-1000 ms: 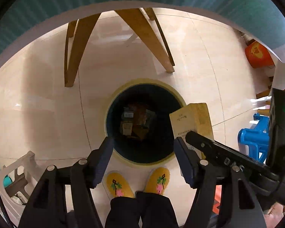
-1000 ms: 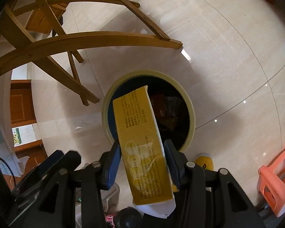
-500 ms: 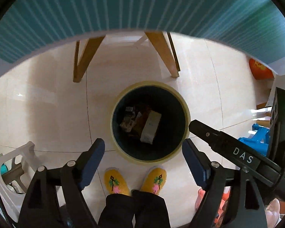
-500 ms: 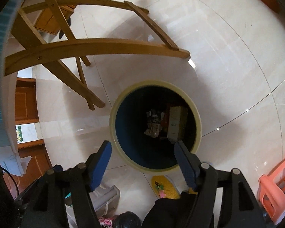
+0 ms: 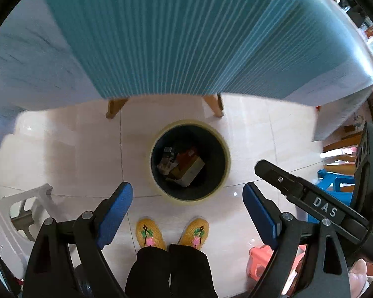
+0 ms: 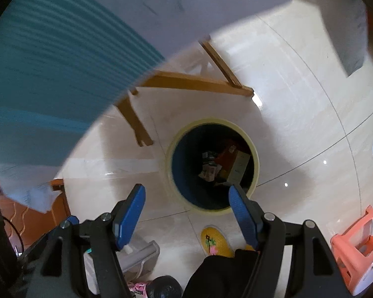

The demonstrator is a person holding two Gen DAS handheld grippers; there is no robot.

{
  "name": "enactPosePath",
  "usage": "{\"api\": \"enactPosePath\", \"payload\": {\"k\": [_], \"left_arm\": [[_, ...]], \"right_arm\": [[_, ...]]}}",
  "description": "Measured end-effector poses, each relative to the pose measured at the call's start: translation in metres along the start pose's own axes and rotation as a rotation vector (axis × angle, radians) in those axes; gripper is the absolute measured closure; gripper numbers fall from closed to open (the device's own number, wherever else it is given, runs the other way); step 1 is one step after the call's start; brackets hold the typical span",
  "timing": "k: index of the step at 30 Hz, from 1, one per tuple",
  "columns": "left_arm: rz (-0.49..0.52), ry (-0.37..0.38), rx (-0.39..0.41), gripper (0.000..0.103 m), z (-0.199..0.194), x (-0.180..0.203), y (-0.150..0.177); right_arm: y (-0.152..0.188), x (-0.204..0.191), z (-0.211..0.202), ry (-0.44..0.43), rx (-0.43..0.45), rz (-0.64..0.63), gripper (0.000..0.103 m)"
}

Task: Collect trash
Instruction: 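Raise both tools back up over the table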

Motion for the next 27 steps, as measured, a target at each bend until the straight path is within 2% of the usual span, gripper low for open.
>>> {"api": "enactPosePath", "payload": {"k": [6, 9, 14, 21, 27], "left_arm": [[0.063, 0.017, 0.144, 0.014, -0.1, 0.009, -0.016], [0.088, 0.005, 0.235, 0.014, -0.152, 0.014, -0.03], [0.103, 0.002, 0.338, 0.014, -0.225, 0.023, -0.054], [0.096, -0.022, 0.481, 0.014, -0.305, 0.032, -0.075], [0.082, -0.089, 0.548, 0.014, -0.338, 0.043, -0.086]], "right_arm": [[0.003, -0.028, -0.077, -0.032, 0.057, -0.037, 0.033], [0.001, -0.049, -0.121, -0.044, 0.106, -0.085, 0.033], [-0.01, -0.09, -0.191, -0.08, 0.211, -0.184, 0.033], [-0.03, -0.147, -0.269, -0.137, 0.362, -0.337, 0.033], [-0.042, -0.181, -0.313, -0.188, 0.453, -0.429, 0.033]]}}
Point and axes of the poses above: each gripper's, at about its wrist camera, not at the fingertips, and z roughly the way its jaws point, x to its right, y to its underside, the point moved 3 cm from there along z, roughly the way its jaws point, and after that the axes turned 4 degrees about x, right-handed, at the moved point
